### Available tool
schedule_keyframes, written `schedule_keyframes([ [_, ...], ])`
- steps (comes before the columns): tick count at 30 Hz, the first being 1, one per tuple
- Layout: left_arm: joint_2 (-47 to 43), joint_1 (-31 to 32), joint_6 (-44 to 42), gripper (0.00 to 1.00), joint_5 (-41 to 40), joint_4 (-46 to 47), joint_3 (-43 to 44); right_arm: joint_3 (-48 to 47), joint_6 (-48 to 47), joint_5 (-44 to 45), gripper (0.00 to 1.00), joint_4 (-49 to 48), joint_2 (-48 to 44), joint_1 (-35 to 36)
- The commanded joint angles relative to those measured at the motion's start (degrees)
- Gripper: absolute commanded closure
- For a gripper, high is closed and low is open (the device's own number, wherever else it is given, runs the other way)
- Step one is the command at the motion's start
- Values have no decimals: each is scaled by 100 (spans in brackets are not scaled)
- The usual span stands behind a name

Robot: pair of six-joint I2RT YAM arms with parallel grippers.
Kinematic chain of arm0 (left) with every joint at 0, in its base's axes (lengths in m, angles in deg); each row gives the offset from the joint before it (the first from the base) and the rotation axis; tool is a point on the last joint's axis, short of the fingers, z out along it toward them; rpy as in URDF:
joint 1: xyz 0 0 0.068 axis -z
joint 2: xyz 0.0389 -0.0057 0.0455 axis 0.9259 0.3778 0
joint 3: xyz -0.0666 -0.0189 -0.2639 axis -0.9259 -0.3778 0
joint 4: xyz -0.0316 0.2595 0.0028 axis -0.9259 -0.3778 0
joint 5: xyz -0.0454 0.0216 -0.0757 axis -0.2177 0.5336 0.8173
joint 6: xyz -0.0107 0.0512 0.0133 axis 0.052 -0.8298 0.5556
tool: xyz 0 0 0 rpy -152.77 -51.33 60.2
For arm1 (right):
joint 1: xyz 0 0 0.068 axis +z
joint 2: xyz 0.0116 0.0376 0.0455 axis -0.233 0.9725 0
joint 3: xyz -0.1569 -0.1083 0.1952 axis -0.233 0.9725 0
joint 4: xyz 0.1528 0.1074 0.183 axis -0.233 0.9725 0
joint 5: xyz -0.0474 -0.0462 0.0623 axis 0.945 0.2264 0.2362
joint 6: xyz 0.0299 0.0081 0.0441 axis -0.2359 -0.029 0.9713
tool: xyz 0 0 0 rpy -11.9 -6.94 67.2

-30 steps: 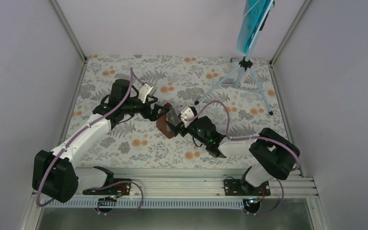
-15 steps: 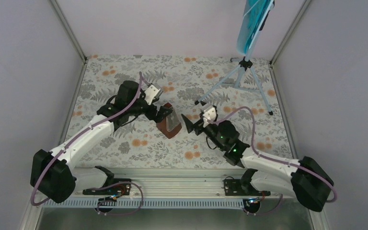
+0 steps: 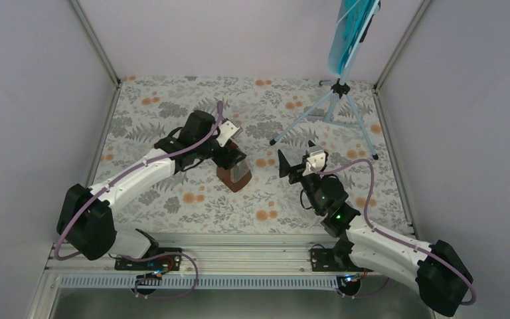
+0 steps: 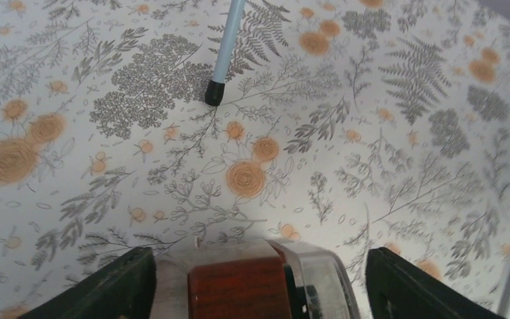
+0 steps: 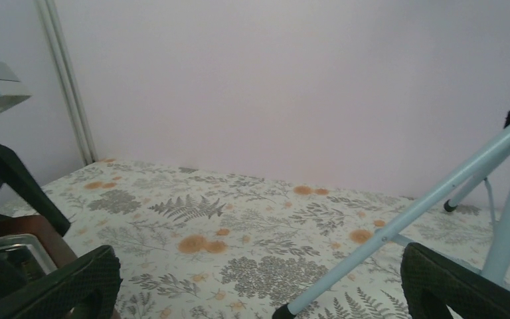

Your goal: Pack up the instrument practice props

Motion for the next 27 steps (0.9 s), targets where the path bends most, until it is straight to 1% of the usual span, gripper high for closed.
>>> schedule_keyframes([
  [1,-29,54,-132,26,-254,-73,29,111,134,301,0,-74,-16,-74],
  [7,-31,135,-127,43,-393,-60,-79,153,164,422,0,-59,-27,-86],
  [13,-81,211,-95,55,-597,-48,-123,181,169,500,0,-24,-115,-94],
  [15,-120,243,-56,56,-724,-50,-132,193,177,474,0,-17,-136,-94],
  [16,-140,274,-5,57,-919,-64,-138,185,180,430,0,-11,-132,-94],
  [19,-247,340,558,59,-1549,-125,-147,110,211,203,0,82,-74,-94],
  [22,-398,395,1406,64,-2382,-187,-198,-101,483,-93,0,458,112,-94],
  [25,-593,433,2333,64,-2960,-108,-331,-355,905,-628,0,972,310,-94],
  [27,-647,497,2833,64,-3245,-95,-351,-428,1167,-1118,0,1151,435,-86],
])
